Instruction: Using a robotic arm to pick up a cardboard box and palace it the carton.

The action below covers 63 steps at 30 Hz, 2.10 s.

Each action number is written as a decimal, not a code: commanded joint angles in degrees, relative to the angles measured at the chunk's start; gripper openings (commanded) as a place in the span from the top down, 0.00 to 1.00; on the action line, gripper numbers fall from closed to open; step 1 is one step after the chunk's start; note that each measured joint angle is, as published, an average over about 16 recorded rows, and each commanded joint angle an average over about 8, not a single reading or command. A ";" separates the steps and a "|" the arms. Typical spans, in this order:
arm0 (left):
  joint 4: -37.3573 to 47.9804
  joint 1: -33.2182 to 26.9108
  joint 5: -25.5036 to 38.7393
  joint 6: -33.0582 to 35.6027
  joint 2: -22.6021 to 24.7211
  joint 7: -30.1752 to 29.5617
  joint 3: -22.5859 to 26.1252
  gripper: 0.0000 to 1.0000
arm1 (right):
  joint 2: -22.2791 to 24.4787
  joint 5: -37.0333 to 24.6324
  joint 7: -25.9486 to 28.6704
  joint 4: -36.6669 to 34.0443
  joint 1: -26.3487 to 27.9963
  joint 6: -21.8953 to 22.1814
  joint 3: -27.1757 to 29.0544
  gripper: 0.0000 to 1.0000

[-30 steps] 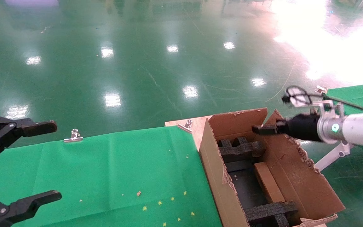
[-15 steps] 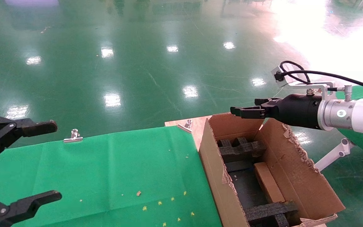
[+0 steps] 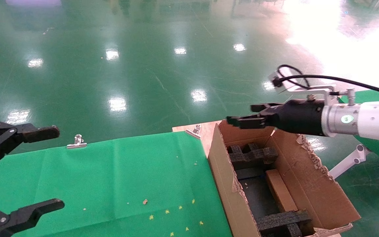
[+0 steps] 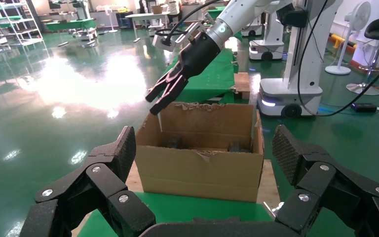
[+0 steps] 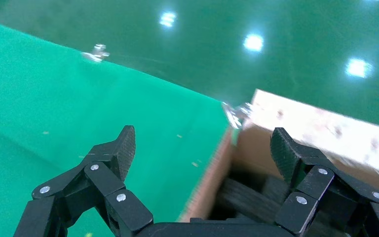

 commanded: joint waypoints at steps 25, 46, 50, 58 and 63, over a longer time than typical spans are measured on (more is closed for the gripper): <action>0.00 -0.01 -0.01 -0.01 -0.01 0.01 0.02 0.00 | -6.50 3.72 -17.36 0.80 -21.82 -23.71 37.39 0.00; 0.00 -0.01 -0.03 -0.01 -0.01 0.02 0.04 0.00 | -11.70 6.69 -31.22 1.44 -39.24 -42.64 67.24 0.00; 0.00 -0.01 -0.03 -0.01 -0.02 0.02 0.04 0.00 | -12.63 7.23 -33.72 1.56 -42.37 -46.04 72.60 0.00; 0.02 0.00 -0.05 -0.03 -0.02 0.03 0.04 0.00 | -13.73 7.87 -36.30 1.64 -46.09 -50.06 79.19 0.00; 0.02 0.00 -0.05 -0.03 -0.02 0.03 0.05 0.00 | -13.68 7.92 -36.03 1.64 -45.80 -49.75 78.59 0.00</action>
